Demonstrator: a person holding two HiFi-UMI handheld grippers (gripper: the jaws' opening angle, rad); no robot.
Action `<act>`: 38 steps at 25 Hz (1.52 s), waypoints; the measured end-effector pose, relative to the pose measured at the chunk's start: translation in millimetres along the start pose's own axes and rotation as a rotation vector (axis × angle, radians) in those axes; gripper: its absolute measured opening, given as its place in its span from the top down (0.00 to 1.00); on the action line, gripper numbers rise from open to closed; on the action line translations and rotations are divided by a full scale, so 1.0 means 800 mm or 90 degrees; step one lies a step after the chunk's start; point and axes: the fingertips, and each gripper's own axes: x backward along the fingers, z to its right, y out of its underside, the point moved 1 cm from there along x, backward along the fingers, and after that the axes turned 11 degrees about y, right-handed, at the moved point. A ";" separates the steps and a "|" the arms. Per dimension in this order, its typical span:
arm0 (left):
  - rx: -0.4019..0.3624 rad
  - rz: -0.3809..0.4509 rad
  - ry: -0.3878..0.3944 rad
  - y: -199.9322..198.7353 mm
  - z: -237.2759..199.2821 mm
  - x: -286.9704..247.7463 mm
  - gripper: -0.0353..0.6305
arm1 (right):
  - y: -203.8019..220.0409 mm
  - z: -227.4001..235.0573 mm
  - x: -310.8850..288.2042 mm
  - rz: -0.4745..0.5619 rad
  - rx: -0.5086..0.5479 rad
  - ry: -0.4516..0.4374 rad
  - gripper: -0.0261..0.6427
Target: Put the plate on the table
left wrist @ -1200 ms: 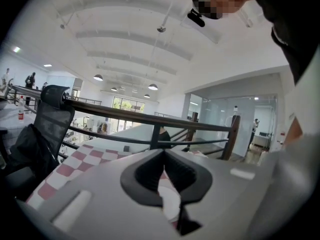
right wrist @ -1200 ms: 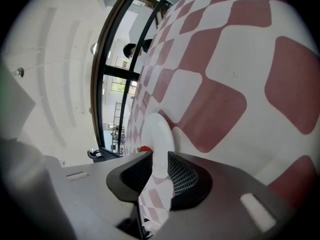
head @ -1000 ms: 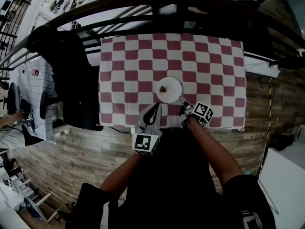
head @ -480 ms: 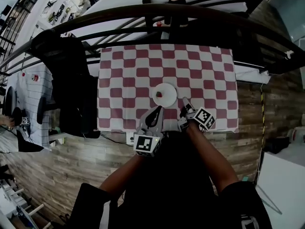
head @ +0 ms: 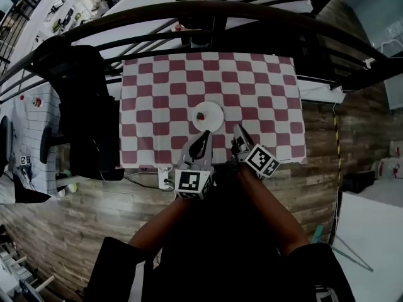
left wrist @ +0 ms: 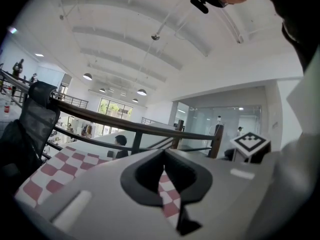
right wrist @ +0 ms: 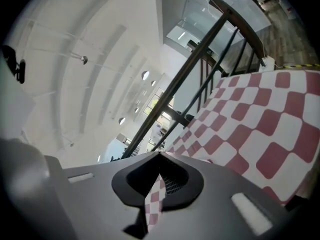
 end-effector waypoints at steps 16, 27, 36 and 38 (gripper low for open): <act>-0.052 0.051 -0.084 -0.032 0.080 0.043 0.93 | -0.018 -0.102 0.148 0.146 0.424 -0.051 0.96; -0.111 0.063 -0.083 -0.004 0.220 0.083 0.93 | -0.010 -0.036 0.282 0.178 0.453 -0.033 0.97; -0.123 0.070 -0.091 0.013 0.283 0.115 0.93 | 0.016 -0.024 0.335 0.178 0.475 -0.064 0.97; -0.127 0.075 -0.094 0.008 0.286 0.130 0.93 | 0.027 -0.030 0.341 0.165 0.483 -0.077 0.97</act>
